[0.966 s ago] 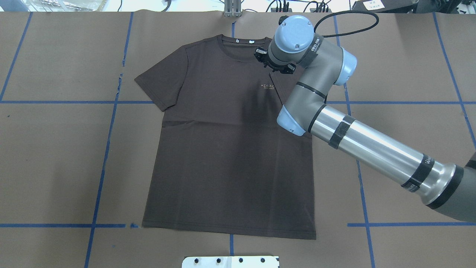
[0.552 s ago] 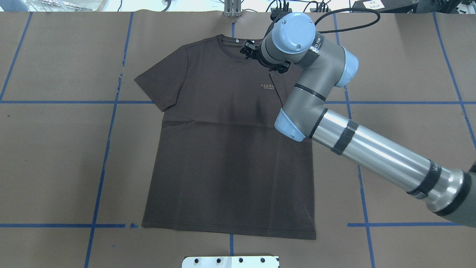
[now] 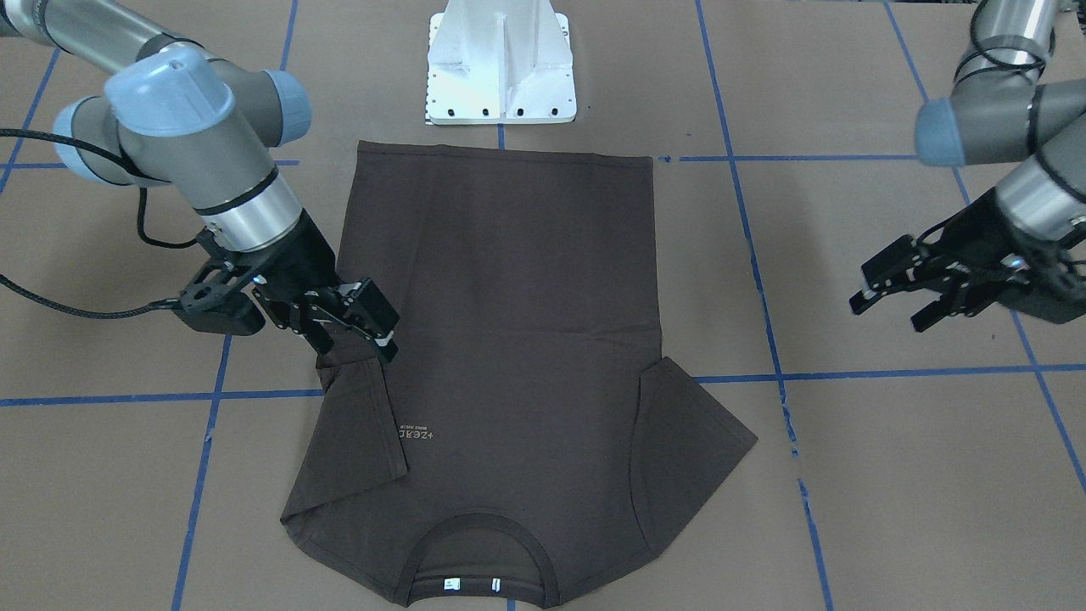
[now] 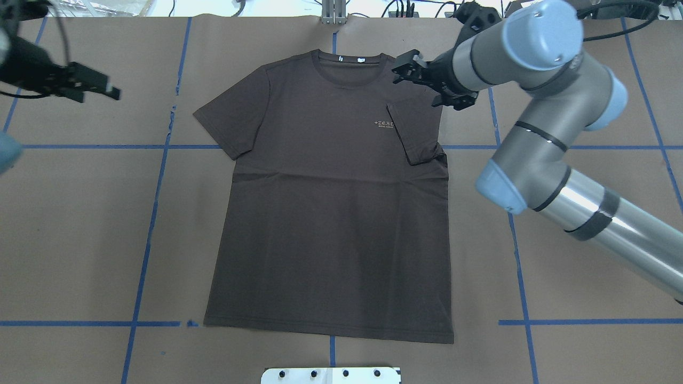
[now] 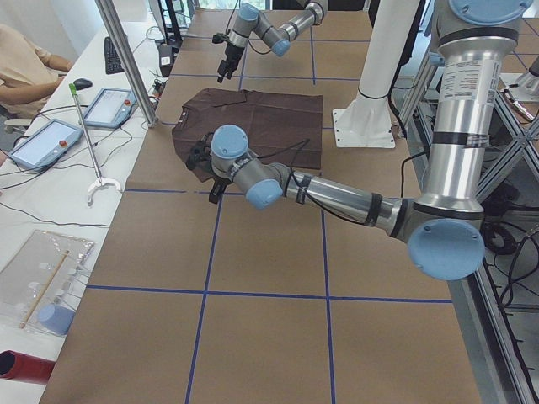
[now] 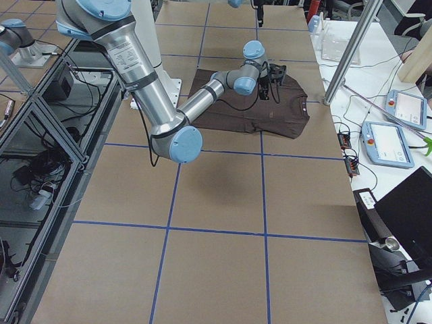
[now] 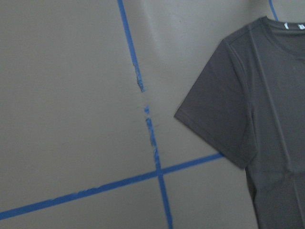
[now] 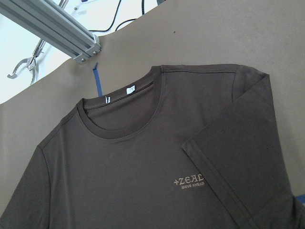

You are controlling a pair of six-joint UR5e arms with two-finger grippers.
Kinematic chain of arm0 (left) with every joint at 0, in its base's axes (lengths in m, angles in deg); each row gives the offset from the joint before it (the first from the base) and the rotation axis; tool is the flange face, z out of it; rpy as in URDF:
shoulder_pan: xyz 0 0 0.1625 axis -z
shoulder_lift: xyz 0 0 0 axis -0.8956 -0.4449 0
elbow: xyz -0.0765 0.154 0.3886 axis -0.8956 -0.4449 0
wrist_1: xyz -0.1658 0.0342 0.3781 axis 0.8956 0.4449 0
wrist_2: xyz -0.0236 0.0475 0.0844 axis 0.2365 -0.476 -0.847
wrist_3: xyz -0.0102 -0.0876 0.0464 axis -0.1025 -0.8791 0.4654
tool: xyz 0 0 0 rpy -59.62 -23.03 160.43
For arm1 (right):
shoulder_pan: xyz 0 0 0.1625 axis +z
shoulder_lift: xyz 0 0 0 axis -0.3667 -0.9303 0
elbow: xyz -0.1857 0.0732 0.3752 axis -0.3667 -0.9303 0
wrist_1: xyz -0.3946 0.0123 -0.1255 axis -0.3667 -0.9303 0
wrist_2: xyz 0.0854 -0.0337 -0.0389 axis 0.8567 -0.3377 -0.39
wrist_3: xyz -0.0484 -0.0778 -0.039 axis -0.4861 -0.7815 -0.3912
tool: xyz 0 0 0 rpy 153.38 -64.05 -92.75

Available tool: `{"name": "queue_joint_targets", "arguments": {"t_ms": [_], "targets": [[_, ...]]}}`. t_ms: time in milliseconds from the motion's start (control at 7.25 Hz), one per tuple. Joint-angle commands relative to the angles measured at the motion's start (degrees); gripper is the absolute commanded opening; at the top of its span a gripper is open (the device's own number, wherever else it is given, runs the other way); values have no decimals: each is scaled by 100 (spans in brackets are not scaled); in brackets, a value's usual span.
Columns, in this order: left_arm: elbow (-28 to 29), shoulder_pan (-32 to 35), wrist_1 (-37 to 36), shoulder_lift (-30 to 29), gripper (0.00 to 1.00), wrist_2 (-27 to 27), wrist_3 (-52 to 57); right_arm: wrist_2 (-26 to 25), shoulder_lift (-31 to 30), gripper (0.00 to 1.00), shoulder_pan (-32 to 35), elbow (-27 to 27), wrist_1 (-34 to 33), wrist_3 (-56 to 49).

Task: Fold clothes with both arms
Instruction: 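Bring the left gripper to the shirt shoulder while the right gripper holds near the collar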

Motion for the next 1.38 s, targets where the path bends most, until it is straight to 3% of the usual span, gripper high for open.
{"name": "queue_joint_targets", "arguments": {"t_ms": [0,138,414,1241], "targets": [[1135,-636,34,-959,97,-1158,-1110,531,-319,100,391,227,9,-218],[1568,-925,69,-1302,93,-1910,-1618,566,-390,100,418,314,9,-246],[1686,-1269,96,-1323,82,-2294,-1720,549,-417,100,401,324,9,-246],[2169,-1490,193,-1534,69,-2603,-1790,531,-461,100,401,324,9,-237]]}}
